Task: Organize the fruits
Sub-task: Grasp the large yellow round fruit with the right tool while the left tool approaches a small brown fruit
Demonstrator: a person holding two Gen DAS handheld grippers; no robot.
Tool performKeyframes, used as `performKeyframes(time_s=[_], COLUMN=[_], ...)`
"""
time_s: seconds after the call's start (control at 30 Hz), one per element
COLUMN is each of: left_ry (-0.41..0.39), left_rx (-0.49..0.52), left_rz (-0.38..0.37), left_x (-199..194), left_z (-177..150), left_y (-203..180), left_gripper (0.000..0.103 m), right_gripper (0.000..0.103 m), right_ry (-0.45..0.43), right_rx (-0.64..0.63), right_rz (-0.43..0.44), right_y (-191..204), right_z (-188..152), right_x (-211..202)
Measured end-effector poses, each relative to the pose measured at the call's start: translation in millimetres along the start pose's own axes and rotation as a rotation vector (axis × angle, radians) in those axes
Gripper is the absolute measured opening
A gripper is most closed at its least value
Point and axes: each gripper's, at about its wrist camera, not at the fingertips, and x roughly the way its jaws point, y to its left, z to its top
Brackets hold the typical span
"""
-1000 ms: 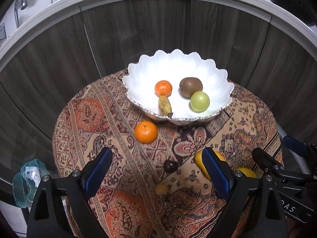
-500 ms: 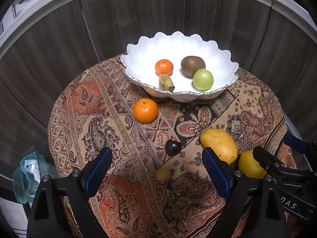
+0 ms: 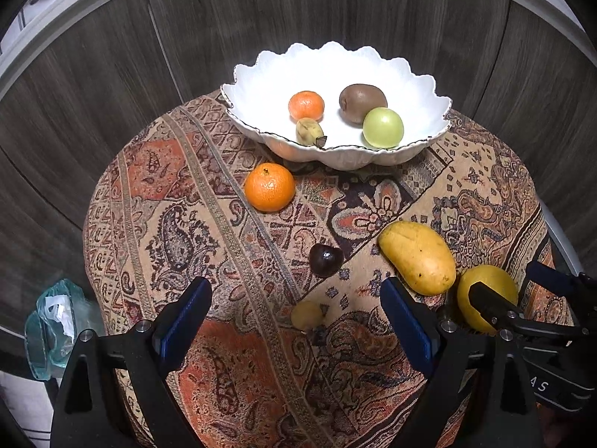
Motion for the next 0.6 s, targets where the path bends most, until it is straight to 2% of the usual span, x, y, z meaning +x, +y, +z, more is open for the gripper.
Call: performKeyframes(time_s=[0.17,0.37,0.6], left_ry=[0.009,0.015,0.023], left_rx=[0.003,0.001,0.001], left_rz=[-0.002,0.0,0.0], left_x=[3.3,6.1,9.9], left_z=[-0.6,-1.4,-3.3], left_y=[-0.3,-0.4,-0.5], left_gripper=[0.092,0.092,0.092], right_gripper=[0.078,0.075,0.062], right_ry=[0.023,0.047,0.071], right_rx=[0.013,0.027,0.047], right_rz=[0.018,0.041,0.084], right_y=[-1.7,-2.0,-2.6], right_z=[-1.3,-3.0,-3.3], right_x=[6.8,14.6,24.0])
